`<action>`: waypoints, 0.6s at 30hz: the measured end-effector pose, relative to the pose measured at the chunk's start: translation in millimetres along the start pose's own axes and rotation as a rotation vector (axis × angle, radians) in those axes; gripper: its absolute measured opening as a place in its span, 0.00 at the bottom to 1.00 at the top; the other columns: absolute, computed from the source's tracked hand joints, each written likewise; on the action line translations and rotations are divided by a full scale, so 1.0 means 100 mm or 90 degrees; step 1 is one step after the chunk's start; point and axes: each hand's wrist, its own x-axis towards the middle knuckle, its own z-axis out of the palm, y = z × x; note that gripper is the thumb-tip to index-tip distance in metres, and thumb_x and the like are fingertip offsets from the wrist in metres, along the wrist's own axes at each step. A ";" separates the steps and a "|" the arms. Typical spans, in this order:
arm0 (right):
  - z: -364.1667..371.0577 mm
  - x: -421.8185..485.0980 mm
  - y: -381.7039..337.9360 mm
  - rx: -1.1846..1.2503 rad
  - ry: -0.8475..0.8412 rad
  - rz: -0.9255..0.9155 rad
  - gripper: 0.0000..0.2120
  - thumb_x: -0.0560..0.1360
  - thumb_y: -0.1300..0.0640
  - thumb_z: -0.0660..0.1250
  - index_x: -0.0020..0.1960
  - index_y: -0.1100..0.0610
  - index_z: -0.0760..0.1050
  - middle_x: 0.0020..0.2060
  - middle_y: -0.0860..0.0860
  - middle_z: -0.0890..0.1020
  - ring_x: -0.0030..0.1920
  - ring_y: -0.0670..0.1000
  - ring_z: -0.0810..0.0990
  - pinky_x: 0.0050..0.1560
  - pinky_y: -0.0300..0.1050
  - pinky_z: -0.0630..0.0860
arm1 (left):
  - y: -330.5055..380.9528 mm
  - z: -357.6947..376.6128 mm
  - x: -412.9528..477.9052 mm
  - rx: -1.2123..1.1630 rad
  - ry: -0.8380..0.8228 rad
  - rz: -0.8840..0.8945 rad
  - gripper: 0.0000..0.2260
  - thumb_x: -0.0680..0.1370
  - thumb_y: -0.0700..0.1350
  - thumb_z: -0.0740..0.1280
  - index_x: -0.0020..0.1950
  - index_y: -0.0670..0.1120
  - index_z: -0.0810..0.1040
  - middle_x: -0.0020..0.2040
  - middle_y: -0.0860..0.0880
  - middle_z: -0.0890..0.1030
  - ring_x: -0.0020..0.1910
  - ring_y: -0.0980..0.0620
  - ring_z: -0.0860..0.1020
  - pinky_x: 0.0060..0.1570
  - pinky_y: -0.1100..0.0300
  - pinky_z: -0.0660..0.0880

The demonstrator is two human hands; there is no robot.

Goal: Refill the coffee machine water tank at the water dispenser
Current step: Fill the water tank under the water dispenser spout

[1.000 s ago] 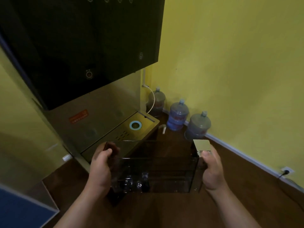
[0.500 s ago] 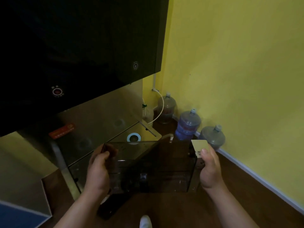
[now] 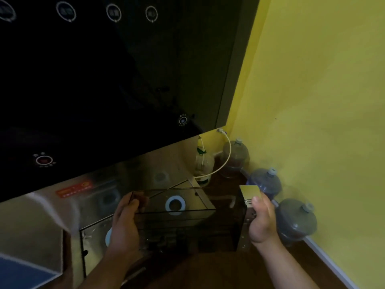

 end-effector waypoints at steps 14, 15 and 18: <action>-0.20 1.19 0.10 0.009 -0.212 0.049 0.16 0.80 0.60 0.54 0.38 0.53 0.75 0.26 0.45 0.79 0.28 0.41 0.76 0.34 0.43 0.70 | -0.27 0.67 -0.10 -0.085 0.211 0.029 0.17 0.82 0.50 0.61 0.66 0.42 0.75 0.54 0.43 0.83 0.51 0.48 0.84 0.46 0.58 0.75; -0.21 1.27 0.11 0.006 -0.221 0.051 0.16 0.81 0.62 0.53 0.37 0.54 0.73 0.24 0.44 0.77 0.26 0.40 0.74 0.32 0.41 0.69 | -0.30 0.71 -0.09 -0.088 0.210 0.032 0.19 0.81 0.51 0.62 0.68 0.43 0.73 0.55 0.42 0.83 0.50 0.50 0.84 0.45 0.59 0.75; -0.18 1.51 0.17 0.008 -0.240 0.053 0.12 0.77 0.60 0.55 0.35 0.55 0.69 0.21 0.44 0.73 0.23 0.41 0.71 0.26 0.35 0.68 | -0.39 0.78 -0.03 -0.068 0.222 0.044 0.24 0.78 0.56 0.64 0.69 0.43 0.72 0.58 0.40 0.80 0.49 0.50 0.84 0.43 0.61 0.78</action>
